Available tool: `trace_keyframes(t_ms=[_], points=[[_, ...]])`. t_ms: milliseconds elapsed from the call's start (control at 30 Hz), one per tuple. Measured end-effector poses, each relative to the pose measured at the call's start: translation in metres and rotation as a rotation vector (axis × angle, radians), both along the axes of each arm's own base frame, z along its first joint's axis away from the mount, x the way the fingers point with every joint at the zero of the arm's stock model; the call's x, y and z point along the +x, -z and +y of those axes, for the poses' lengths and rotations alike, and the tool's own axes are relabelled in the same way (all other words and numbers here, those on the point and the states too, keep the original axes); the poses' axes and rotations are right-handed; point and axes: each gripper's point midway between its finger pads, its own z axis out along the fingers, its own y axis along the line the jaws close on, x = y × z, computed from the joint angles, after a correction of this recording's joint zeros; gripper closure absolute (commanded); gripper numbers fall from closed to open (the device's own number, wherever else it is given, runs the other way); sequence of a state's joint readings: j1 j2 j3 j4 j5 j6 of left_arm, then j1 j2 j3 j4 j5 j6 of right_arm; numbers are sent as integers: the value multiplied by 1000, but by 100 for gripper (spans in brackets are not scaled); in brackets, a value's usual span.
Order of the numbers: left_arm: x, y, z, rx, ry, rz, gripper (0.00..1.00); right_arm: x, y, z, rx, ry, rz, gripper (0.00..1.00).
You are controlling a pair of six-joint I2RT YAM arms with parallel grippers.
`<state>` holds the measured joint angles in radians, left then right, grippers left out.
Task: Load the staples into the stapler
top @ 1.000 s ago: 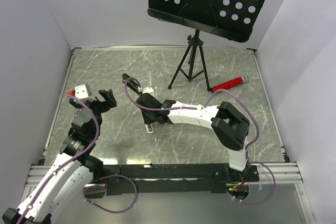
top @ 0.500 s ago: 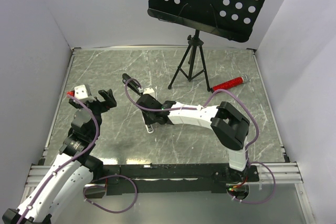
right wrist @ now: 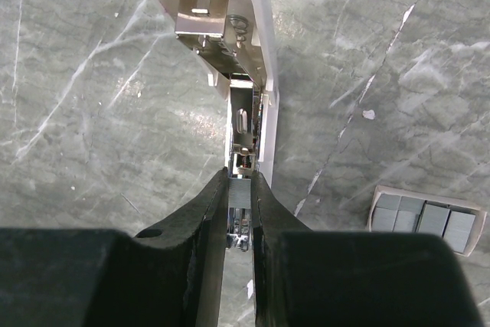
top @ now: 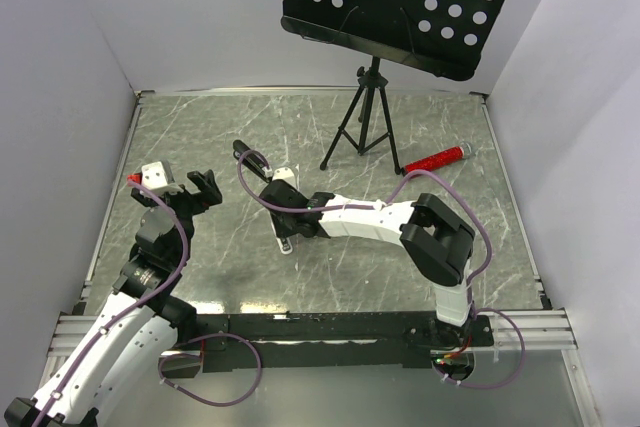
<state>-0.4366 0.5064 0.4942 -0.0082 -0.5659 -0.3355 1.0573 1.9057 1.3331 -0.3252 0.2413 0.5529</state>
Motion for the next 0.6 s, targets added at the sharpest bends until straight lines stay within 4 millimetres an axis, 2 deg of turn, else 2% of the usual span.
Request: trace_keyframes(t_ms=[600], points=[[0,0,0,0,0,0,3,-1,6,0,-9,-3,10,83]])
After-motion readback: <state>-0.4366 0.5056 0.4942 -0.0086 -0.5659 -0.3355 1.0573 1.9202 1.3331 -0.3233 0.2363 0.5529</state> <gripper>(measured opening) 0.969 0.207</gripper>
